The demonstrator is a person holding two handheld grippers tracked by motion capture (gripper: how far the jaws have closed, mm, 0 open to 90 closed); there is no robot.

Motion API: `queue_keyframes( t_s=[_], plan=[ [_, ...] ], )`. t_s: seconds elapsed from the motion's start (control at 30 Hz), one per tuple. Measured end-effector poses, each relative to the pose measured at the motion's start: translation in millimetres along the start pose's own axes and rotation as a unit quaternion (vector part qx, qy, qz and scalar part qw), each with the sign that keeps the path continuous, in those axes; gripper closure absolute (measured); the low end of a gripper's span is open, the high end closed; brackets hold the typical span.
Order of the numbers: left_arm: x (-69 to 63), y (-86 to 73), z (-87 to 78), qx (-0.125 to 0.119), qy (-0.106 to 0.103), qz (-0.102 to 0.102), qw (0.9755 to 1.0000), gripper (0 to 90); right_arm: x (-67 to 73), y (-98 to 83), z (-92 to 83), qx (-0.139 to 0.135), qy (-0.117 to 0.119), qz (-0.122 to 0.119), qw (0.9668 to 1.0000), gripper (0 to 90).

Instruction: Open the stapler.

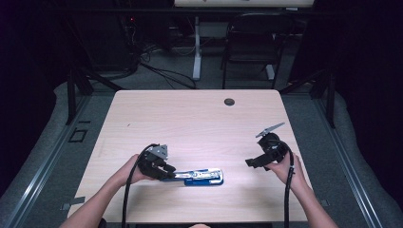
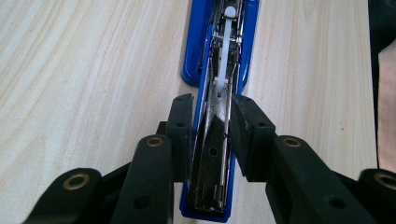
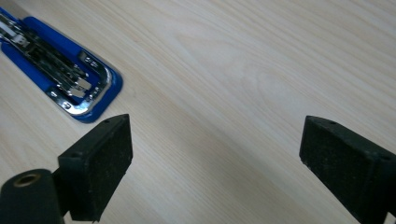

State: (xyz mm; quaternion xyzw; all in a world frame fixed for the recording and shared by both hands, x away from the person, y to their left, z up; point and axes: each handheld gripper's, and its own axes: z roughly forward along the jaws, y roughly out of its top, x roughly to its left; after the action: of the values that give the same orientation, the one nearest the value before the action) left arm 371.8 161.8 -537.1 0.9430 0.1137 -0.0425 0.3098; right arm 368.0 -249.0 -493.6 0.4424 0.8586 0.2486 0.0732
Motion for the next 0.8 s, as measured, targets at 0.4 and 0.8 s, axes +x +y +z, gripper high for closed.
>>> queue_keyframes(
  t_s=[0.4, 0.8],
  plan=[
    [0.6, 0.1, 0.4, -0.001, -0.003, -0.001, 1.0, 70.4, -32.1, -23.2, -8.0, 0.015, -0.044, 0.062, 0.997, 5.5],
    [0.6, 0.2, 0.4, -0.001, -0.003, -0.001, 1.0, 70.5, -53.0, -38.1, -3.0, 0.056, -0.077, 0.099, 0.9905, 19.8]
  ],
)
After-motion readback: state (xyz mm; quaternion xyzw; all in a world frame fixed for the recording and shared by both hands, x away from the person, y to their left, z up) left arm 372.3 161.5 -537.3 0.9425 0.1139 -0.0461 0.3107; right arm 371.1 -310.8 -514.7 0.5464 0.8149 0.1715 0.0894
